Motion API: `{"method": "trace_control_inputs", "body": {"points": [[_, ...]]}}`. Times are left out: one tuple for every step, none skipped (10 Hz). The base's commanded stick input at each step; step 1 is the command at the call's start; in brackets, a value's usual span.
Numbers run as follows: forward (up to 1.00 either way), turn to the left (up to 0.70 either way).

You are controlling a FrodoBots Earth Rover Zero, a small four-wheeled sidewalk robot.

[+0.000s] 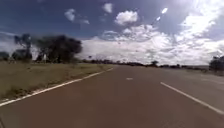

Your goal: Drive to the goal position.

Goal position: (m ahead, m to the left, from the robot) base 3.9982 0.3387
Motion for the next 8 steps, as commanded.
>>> {"method": "trace_control_inputs", "body": {"points": [[1.00,0.00],[1.00,0.00],[1.00,0.00],[1.00,0.00],[1.00,-0.27],[1.00,-0.30],[1.00,-0.34],[1.00,0.00]]}}
